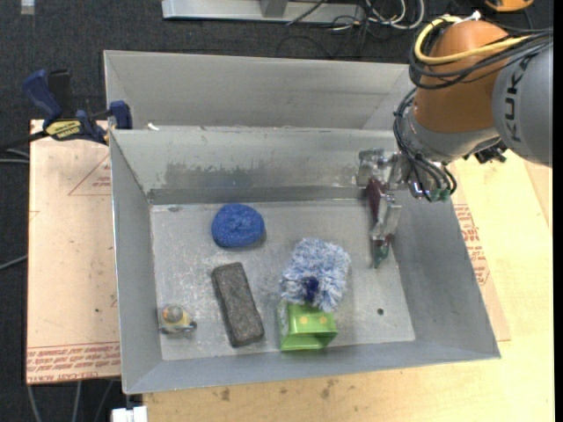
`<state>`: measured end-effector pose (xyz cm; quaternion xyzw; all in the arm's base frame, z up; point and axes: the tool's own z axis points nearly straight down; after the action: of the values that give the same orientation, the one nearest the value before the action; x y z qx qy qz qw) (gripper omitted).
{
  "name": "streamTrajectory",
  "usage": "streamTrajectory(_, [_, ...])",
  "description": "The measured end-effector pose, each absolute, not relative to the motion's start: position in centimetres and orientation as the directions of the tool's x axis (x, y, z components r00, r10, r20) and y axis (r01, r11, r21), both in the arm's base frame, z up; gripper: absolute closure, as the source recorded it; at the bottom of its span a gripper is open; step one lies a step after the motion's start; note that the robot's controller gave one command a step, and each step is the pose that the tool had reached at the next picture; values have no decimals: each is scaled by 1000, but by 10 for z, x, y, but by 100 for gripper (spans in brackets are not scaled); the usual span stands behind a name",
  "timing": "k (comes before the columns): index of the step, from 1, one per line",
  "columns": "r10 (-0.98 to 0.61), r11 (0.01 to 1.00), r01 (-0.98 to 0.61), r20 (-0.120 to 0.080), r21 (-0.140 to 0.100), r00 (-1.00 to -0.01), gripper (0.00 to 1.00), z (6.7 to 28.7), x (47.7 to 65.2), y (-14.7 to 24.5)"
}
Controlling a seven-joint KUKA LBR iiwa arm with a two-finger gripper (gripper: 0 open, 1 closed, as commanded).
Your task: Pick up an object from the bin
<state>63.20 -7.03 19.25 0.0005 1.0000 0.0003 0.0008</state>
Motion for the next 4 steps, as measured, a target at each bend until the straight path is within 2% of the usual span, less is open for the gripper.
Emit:
streamTrajectory(1, [-40,999,-40,-10,-2,-999,0,154,620,-50])
streamTrajectory(2, [-267,964,-267,-2,1,-964,0,108,616,-37])
streamTrajectory(3, [-419,908,-419,-1,1,-908,0,84,605,-27])
streamTrajectory(4, [-340,941,-340,-4,0,-941,100,71,580,-12])
